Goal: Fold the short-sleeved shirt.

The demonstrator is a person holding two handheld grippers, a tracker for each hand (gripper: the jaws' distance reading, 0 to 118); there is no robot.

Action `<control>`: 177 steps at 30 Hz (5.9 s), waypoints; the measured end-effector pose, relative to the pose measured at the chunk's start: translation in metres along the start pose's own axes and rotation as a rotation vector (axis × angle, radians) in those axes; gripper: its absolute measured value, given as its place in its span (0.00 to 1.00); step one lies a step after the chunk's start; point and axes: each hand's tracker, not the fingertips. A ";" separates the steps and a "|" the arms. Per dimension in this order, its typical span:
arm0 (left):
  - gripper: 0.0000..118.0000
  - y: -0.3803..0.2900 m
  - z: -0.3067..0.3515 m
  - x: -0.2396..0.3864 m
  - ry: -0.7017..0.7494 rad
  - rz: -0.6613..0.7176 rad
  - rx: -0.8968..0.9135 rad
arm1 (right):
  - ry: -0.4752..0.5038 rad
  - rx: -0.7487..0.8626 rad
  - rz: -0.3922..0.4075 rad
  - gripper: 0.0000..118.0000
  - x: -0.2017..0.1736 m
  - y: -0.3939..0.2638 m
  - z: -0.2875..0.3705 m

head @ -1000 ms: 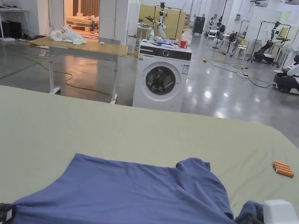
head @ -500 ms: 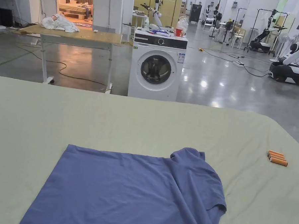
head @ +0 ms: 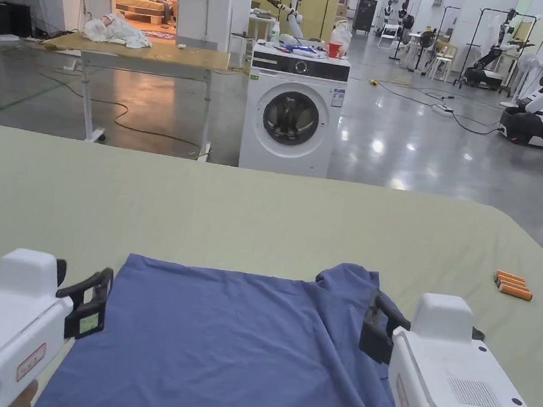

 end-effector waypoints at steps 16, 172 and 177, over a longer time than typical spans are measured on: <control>0.00 -0.014 -0.102 -0.036 0.012 0.080 -0.186 | 0.083 -0.032 -0.042 0.00 -0.024 -0.015 -0.046; 0.00 -0.133 0.051 -0.105 -0.119 0.145 -0.721 | 0.175 -0.834 0.173 0.03 0.114 -0.131 0.062; 0.00 -0.150 0.045 -0.095 -0.109 0.125 -0.787 | 0.160 -0.877 0.159 0.06 0.109 -0.151 0.063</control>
